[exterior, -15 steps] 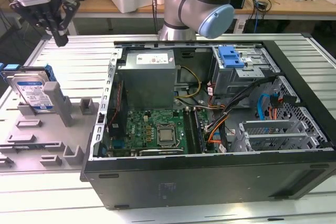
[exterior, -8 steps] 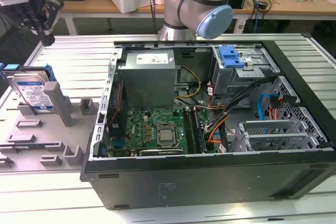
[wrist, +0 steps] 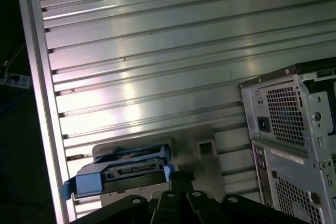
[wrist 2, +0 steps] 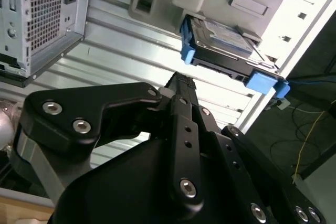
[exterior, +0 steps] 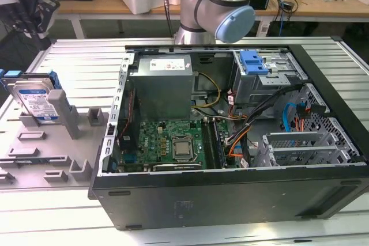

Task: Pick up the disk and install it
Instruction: 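Reach for the disk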

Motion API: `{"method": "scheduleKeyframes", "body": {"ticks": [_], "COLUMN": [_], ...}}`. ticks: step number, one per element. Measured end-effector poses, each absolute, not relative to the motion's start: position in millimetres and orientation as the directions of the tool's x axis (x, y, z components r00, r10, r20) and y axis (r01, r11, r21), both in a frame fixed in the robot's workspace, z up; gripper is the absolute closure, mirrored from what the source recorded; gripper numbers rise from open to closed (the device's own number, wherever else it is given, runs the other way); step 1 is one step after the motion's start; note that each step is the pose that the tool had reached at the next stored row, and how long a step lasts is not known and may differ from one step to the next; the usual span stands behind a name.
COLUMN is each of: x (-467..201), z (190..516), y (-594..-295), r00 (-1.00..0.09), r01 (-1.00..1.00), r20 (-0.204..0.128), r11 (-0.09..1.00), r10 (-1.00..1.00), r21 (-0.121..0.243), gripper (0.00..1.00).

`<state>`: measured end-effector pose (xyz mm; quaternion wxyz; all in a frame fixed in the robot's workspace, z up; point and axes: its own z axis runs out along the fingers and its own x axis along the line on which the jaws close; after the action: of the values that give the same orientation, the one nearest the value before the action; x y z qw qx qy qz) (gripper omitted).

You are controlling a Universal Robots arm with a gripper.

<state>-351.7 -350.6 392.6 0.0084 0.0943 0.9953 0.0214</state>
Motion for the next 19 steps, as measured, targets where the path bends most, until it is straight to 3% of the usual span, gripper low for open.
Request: {"method": "scheduleKeyframes", "body": {"ticks": [19], "x": [-411], "z": [393], "y": [-335], "r00": [-0.988], "r01": [0.156], "r20": [-0.006], "r11": [0.987], "r10": [0.156], "r21": [0.043], "gripper": [0.89]}}
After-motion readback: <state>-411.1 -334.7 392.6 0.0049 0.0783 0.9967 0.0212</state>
